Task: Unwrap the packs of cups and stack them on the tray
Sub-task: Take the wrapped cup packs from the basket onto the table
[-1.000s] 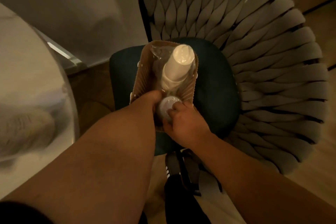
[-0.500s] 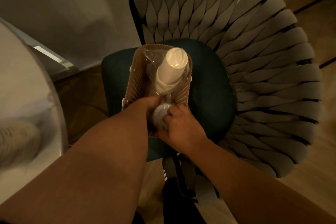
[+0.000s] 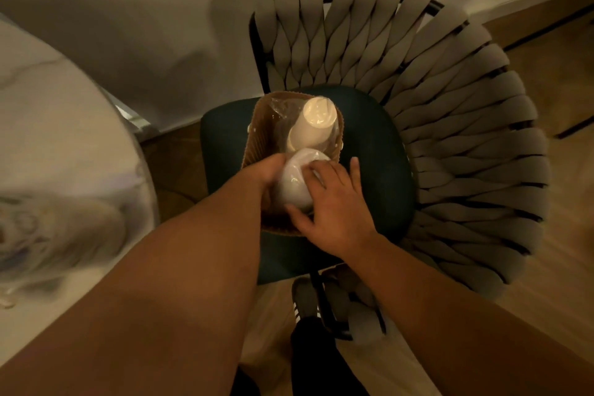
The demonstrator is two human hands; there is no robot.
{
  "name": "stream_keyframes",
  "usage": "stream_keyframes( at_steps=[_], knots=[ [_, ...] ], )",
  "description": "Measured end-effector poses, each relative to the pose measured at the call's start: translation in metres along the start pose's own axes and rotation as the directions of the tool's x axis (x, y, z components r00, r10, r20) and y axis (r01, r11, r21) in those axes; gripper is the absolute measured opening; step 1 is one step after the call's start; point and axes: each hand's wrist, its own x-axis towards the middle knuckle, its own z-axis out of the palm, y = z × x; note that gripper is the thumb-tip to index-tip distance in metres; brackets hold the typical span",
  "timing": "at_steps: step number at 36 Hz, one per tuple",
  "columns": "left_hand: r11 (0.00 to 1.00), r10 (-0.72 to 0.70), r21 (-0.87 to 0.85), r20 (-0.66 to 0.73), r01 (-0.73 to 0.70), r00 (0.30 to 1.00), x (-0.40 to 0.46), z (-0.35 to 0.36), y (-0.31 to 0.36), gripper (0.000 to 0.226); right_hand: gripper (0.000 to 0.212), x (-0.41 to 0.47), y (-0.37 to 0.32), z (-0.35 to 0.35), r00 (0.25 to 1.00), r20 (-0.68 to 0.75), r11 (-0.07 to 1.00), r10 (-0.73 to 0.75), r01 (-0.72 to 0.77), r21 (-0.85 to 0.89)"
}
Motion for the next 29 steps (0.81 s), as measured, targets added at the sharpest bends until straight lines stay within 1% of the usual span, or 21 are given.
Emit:
stream_keyframes(
  at_steps=[3, 5, 7, 8, 10, 12, 14, 17, 20, 23, 24, 26, 27, 29],
  knots=[
    [0.998, 0.033, -0.047, 0.066, -0.03, 0.997, -0.03, 0.002, 0.002, 0.052, 0.066, -0.003, -0.01, -0.017, 0.997, -0.074, 1.0, -0.007, 0.006, -0.004],
    [0.996, 0.067, -0.056, 0.054, -0.064, 0.996, -0.053, 0.001, 0.0, 0.053, 0.063, -0.008, -0.019, -0.028, 0.991, -0.134, 0.997, -0.007, 0.017, 0.076],
    [0.994, 0.11, -0.021, 0.032, -0.109, 0.993, -0.072, 0.001, -0.004, 0.057, 0.056, -0.013, -0.026, -0.038, 0.978, -0.208, 0.983, 0.009, 0.03, 0.18],
    [0.991, 0.132, -0.015, 0.042, -0.132, 0.99, -0.081, 0.0, -0.008, 0.06, 0.052, -0.017, -0.031, -0.044, 0.968, -0.252, 0.975, 0.014, 0.043, 0.219],
    [0.982, 0.186, -0.043, 0.077, -0.183, 0.98, -0.101, -0.002, -0.017, 0.058, 0.047, -0.026, -0.043, -0.057, 0.936, -0.351, 0.953, 0.021, 0.088, 0.291],
    [0.965, 0.259, -0.056, 0.079, -0.255, 0.963, -0.121, -0.006, -0.026, 0.053, 0.04, -0.035, -0.059, -0.07, 0.892, -0.45, 0.933, 0.025, 0.141, 0.332],
    [0.956, 0.287, -0.085, 0.089, -0.28, 0.954, -0.144, -0.011, -0.039, 0.054, 0.031, -0.046, -0.075, -0.082, 0.851, -0.525, 0.922, 0.018, 0.189, 0.338],
    [0.935, 0.346, -0.128, 0.136, -0.329, 0.928, -0.176, -0.018, -0.06, 0.056, 0.028, -0.061, -0.1, -0.099, 0.795, -0.606, 0.925, 0.02, 0.215, 0.312],
    [0.924, 0.362, -0.18, 0.126, -0.337, 0.924, -0.212, -0.026, -0.085, 0.058, 0.03, -0.076, -0.129, -0.112, 0.765, -0.639, 0.928, 0.075, 0.182, 0.326],
    [0.925, 0.281, -0.279, 0.049, -0.257, 0.958, -0.231, -0.044, -0.116, 0.074, 0.035, -0.091, -0.162, -0.115, 0.768, -0.628, 0.894, 0.121, 0.191, 0.405],
    [0.92, 0.263, -0.313, 0.042, -0.237, 0.964, -0.234, -0.053, -0.129, 0.078, 0.039, -0.096, -0.174, -0.114, 0.769, -0.63, 0.883, 0.105, 0.219, 0.415],
    [0.887, 0.296, -0.378, 0.02, -0.267, 0.955, -0.24, -0.074, -0.158, 0.081, 0.049, -0.104, -0.2, -0.109, 0.776, -0.629, 0.871, 0.042, 0.28, 0.404],
    [0.873, 0.291, -0.402, -0.025, -0.276, 0.956, -0.242, -0.083, -0.17, 0.08, 0.052, -0.107, -0.21, -0.105, 0.789, -0.615, 0.864, 0.011, 0.302, 0.403],
    [0.851, 0.235, -0.447, -0.144, -0.276, 0.961, -0.249, -0.109, -0.196, 0.08, 0.05, -0.113, -0.234, -0.097, 0.822, -0.567, 0.841, -0.057, 0.346, 0.416]
  ],
)
